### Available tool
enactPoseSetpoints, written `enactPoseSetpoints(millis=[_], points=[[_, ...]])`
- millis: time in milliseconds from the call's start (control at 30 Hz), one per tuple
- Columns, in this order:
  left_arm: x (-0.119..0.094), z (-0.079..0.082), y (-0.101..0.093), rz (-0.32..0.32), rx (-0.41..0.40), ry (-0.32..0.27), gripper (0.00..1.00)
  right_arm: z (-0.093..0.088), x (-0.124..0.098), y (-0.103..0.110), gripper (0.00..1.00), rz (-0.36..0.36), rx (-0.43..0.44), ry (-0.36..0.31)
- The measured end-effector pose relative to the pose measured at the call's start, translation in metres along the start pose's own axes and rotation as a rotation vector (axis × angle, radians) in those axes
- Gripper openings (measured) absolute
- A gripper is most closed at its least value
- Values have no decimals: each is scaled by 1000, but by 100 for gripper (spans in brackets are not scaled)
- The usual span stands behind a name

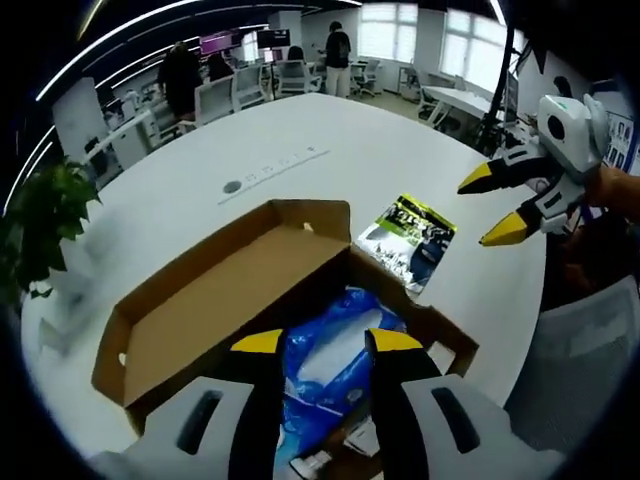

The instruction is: Operate the shoe box by opening the lid, removing the specified soft item, and placing it in the target area until the item is outside and the box remains undamaged.

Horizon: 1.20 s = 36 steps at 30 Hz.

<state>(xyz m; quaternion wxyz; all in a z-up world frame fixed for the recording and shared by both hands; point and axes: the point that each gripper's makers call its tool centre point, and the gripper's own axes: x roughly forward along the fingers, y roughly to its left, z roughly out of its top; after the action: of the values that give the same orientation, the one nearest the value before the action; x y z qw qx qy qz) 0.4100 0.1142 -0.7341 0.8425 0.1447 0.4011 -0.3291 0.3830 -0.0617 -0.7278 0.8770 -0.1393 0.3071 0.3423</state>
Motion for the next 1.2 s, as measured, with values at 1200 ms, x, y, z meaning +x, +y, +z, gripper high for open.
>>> enactPoseSetpoints(millis=[1200], points=[[-75, -86, 67, 194, -218, -39, 31, 47, 55, 88, 38, 206, 31, -57]])
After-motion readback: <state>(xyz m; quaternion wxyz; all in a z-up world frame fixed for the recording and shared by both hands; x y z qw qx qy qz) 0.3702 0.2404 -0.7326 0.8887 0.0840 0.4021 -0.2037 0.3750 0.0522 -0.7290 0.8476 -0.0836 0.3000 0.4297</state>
